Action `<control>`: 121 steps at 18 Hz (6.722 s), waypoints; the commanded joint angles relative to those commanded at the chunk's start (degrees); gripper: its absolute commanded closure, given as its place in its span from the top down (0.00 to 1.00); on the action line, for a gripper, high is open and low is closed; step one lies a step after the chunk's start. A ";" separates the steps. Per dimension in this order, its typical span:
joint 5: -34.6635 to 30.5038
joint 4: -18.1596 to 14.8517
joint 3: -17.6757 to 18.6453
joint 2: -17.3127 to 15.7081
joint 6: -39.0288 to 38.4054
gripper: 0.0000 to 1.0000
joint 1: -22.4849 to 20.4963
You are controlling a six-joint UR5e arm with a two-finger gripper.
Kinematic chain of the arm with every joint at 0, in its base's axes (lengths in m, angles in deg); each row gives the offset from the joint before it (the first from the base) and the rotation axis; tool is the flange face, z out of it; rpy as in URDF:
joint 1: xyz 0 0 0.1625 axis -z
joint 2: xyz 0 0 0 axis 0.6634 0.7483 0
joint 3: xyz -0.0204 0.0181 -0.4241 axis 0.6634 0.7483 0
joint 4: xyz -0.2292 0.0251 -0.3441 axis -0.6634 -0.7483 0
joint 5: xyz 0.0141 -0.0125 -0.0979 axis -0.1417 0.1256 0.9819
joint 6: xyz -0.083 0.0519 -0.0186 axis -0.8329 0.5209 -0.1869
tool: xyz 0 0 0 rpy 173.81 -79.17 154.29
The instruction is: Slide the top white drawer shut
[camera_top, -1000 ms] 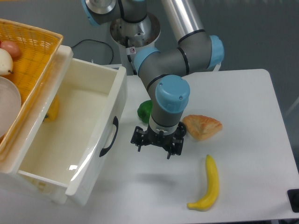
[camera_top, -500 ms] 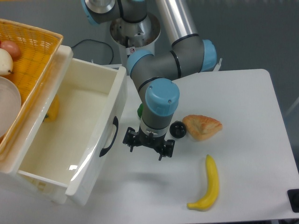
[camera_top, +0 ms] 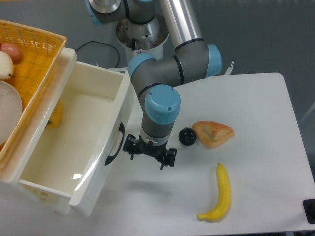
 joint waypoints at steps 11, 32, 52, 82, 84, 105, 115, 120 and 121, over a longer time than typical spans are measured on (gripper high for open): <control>0.09 0.00 0.09 -0.35 0.00 1.00 1.23; 0.44 -0.70 0.18 -1.76 0.00 1.00 4.39; 2.02 -0.62 3.51 -3.96 -0.44 1.00 7.03; 3.43 -0.62 3.60 -4.75 -0.09 1.00 9.49; 3.51 -0.70 3.43 -4.66 0.00 1.00 9.32; 4.92 -0.70 3.78 -4.75 -0.18 1.00 9.58; 4.92 -0.53 2.64 -4.22 3.67 1.00 5.98; 4.75 -0.62 2.81 -4.57 14.84 1.00 2.46; 4.40 -0.62 2.81 -4.57 16.68 1.00 2.20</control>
